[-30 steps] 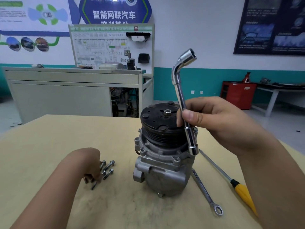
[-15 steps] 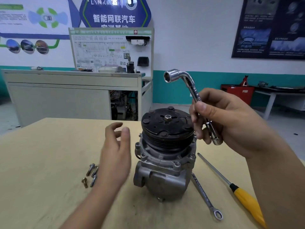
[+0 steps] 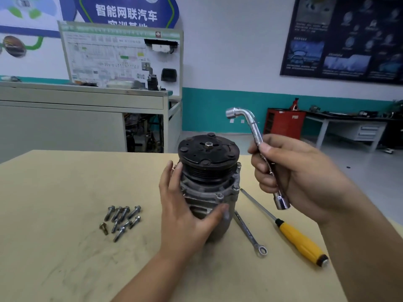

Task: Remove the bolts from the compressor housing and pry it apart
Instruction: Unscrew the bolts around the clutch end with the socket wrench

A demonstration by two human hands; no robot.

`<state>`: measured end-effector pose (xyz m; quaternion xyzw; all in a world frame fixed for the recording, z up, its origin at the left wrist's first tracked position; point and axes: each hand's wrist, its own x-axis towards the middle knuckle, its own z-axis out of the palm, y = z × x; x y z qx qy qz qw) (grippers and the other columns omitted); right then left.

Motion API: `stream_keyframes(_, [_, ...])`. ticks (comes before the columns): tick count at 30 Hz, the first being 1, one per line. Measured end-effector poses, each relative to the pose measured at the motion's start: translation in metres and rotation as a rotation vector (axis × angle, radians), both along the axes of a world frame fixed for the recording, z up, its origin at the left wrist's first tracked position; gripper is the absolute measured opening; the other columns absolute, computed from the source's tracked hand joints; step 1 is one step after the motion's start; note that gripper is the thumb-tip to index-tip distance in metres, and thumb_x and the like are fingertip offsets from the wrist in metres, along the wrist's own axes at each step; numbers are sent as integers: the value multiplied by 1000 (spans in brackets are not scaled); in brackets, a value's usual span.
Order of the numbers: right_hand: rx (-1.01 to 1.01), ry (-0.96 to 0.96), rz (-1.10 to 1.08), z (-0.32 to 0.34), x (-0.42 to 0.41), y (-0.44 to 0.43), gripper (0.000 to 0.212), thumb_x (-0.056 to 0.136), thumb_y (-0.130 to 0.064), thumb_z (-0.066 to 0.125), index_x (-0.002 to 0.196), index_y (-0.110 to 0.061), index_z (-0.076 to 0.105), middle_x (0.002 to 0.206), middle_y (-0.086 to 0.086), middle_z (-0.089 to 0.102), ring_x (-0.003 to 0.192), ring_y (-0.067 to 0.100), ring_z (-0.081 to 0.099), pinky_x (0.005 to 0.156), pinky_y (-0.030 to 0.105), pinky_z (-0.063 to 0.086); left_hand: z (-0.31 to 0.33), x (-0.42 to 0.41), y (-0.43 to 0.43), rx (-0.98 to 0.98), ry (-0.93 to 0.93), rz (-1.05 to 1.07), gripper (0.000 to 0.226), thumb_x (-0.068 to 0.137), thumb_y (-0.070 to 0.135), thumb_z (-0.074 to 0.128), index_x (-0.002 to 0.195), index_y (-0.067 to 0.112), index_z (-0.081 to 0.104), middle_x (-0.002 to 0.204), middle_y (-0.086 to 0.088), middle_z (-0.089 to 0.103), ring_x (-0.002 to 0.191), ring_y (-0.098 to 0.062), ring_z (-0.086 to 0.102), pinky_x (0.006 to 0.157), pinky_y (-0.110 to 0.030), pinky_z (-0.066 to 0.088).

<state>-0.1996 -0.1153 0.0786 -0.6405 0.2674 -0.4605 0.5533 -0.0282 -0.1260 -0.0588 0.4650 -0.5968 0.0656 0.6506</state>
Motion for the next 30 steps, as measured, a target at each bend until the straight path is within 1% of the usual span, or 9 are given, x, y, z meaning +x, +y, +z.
stream_keyframes(3, [141, 11, -56, -9, -12, 11, 16, 94, -11, 39, 86, -4, 50, 55, 4, 47, 42, 12, 42, 37, 19, 35, -2, -2, 1, -16, 9, 1, 96, 68, 58, 67, 143, 29, 14, 155, -7, 11, 145, -5, 8, 111, -6, 14])
stream_keyframes(5, [236, 3, -73, -15, -18, 21, 10, 89, -12, 43, 87, -4, 49, 54, 6, 48, 42, 13, 44, 37, 20, 37, -4, -3, 1, -19, 18, -15, 97, 68, 60, 67, 143, 31, 13, 156, 0, 6, 145, -3, 4, 111, -8, 15])
stream_keyframes(8, [359, 14, -92, -22, -22, 31, 10, 92, -8, 41, 86, -4, 48, 54, 7, 50, 41, 13, 46, 35, 20, 38, -6, -3, 1, -18, 18, 2, 96, 67, 61, 67, 143, 32, 15, 156, 4, 2, 146, -7, 2, 116, -29, 17])
stream_keyframes(11, [433, 39, -125, -22, -22, 38, 15, 96, -6, 37, 85, -5, 47, 52, 7, 49, 39, 12, 46, 34, 19, 37, -4, -3, 3, -37, -10, 47, 94, 66, 60, 68, 141, 26, 22, 155, 1, 4, 147, -20, 7, 114, -53, 27])
stream_keyframes(13, [457, 61, -129, -20, -20, 42, 14, 96, -7, 38, 85, -5, 47, 52, 6, 48, 38, 11, 45, 33, 18, 36, -2, -2, 6, -50, -50, 74, 94, 66, 63, 67, 140, 23, 24, 154, -2, 8, 146, -30, 12, 111, -59, 28])
stream_keyframes(16, [477, 99, -120, -18, -14, 46, 16, 97, -8, 39, 84, -5, 48, 52, 6, 48, 38, 11, 44, 32, 18, 36, 0, -2, 8, -73, -86, 100, 96, 64, 66, 65, 139, 21, 25, 152, -3, 13, 143, -33, 16, 108, -64, 27])
stream_keyframes(23, [523, 117, -126, -16, 3, 50, 17, 98, -11, 39, 84, -6, 47, 51, 7, 49, 36, 12, 46, 33, 18, 39, 1, -10, 9, -47, -138, 104, 103, 64, 67, 62, 143, 16, 20, 152, -4, 13, 142, -29, 16, 110, -62, 27])
stream_keyframes(27, [534, 129, -154, -13, 7, 49, 19, 98, -12, 41, 81, -6, 49, 49, 7, 51, 36, 13, 51, 33, 19, 41, -1, -12, 9, -25, -142, 110, 105, 67, 68, 60, 146, 17, 15, 154, -6, 12, 144, -30, 14, 114, -50, 21])
stream_keyframes(30, [577, 105, -162, -10, 9, 51, 19, 97, -13, 43, 81, -5, 50, 48, 7, 51, 35, 13, 52, 32, 17, 41, -2, -13, 8, -15, -153, 118, 111, 66, 68, 66, 148, 21, 7, 155, -6, 9, 145, -31, 12, 114, -47, 19])
